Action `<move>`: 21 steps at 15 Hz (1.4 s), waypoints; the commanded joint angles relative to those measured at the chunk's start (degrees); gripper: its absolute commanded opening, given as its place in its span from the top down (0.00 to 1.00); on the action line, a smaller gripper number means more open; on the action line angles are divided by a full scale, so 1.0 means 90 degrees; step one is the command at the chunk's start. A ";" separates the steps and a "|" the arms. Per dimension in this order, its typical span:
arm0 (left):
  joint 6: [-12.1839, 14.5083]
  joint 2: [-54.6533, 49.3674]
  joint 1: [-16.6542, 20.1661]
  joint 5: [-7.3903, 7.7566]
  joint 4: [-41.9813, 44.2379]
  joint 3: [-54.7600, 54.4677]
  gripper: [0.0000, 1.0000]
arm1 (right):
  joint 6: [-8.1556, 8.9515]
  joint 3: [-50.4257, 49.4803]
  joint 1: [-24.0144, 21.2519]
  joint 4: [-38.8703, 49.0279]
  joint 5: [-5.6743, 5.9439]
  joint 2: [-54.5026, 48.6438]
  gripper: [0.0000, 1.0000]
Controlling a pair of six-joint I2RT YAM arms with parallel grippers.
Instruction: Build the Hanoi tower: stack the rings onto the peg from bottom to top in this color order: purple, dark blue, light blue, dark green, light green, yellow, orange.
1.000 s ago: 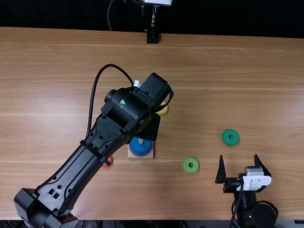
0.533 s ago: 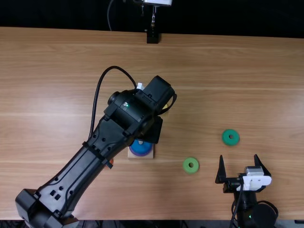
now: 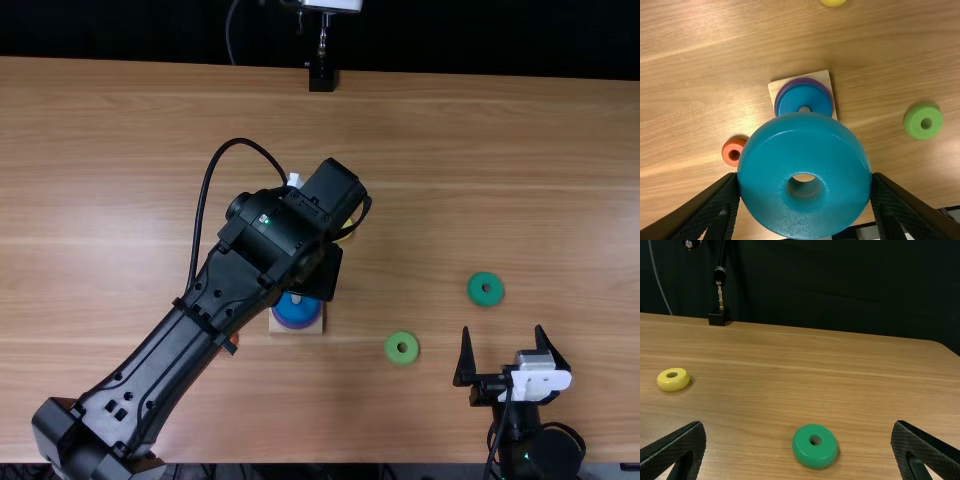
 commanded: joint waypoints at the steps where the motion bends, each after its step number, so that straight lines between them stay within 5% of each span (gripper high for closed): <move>1: -0.0087 -0.0090 -0.0056 -0.0024 0.0018 0.0209 1.00 | -0.0007 -0.0103 -0.0012 -0.0088 0.0069 -0.0081 0.00; 19: -0.0063 0.0340 0.0003 0.0023 -0.0005 0.0180 1.00 | -0.0007 -0.0103 -0.0022 -0.0088 0.0069 -0.0081 0.00; 21: -0.0075 0.0320 0.0012 0.0210 -0.0052 0.0180 0.25 | -0.0007 -0.0103 -0.0012 -0.0088 0.0069 -0.0081 0.00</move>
